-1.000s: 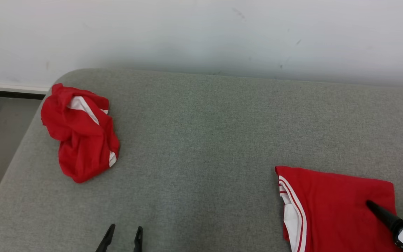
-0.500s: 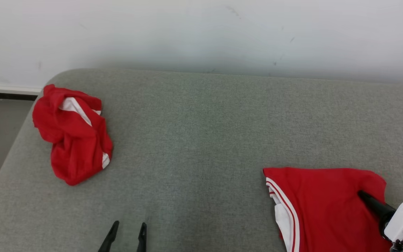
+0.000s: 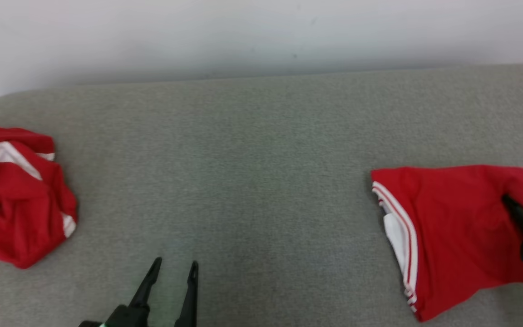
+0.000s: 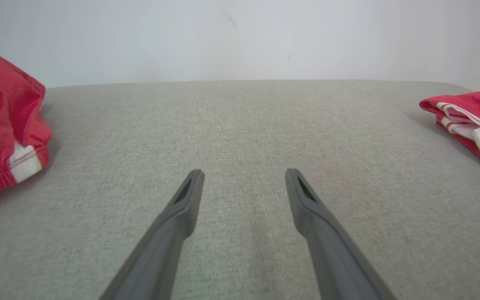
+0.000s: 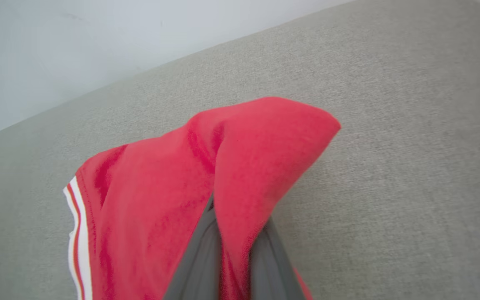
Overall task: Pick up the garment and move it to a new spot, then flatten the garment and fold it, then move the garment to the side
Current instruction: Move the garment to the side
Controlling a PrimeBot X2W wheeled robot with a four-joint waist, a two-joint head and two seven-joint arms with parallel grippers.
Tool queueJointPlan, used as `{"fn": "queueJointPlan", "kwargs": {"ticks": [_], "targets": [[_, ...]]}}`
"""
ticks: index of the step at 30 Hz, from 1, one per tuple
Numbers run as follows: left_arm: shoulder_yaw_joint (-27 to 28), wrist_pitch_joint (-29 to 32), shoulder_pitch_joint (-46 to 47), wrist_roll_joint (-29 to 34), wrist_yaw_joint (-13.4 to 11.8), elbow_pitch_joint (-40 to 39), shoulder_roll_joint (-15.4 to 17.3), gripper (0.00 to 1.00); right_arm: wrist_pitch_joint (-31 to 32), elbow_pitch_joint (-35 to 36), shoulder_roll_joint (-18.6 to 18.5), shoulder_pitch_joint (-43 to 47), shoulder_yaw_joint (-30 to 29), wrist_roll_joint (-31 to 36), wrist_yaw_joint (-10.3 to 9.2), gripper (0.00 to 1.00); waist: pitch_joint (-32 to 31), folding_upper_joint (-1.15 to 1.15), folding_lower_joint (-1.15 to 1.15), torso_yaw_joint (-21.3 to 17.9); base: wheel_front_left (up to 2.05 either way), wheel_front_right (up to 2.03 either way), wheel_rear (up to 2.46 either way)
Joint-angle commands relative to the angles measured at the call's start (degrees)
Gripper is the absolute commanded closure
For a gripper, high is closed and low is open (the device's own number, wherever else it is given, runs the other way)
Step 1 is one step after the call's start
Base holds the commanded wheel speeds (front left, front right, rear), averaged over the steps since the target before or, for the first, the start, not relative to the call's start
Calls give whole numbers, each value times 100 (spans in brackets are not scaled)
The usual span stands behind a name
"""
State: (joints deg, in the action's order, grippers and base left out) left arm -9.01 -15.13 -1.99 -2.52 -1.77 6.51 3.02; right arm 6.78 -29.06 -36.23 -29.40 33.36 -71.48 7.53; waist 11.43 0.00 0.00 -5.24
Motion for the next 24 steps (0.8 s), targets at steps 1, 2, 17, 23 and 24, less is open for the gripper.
{"fn": "queueJointPlan", "kwargs": {"ticks": [1,2,17,23,24], "targets": [[-24,2,135,130,20,-39,63,0,-182,-134,-79,-184,38,84,-11,100,253,0,0,-275,0,0,0],[-46,2,196,136,36,-51,80,0,-281,-218,-100,-252,64,114,-11,100,301,0,0,-313,0,0,0],[-955,2,989,601,213,-838,64,0,-1472,-2066,-488,-1637,26,480,-11,100,983,0,0,103,0,0,0],[-1230,17,1152,681,116,-1164,41,0,-1675,-2887,-704,-2138,27,665,-11,100,1253,0,0,295,0,0,0],[-1248,21,1149,685,86,-1175,39,0,-1723,-3022,-692,-2217,53,719,-11,100,1283,0,0,298,0,0,0]]}}
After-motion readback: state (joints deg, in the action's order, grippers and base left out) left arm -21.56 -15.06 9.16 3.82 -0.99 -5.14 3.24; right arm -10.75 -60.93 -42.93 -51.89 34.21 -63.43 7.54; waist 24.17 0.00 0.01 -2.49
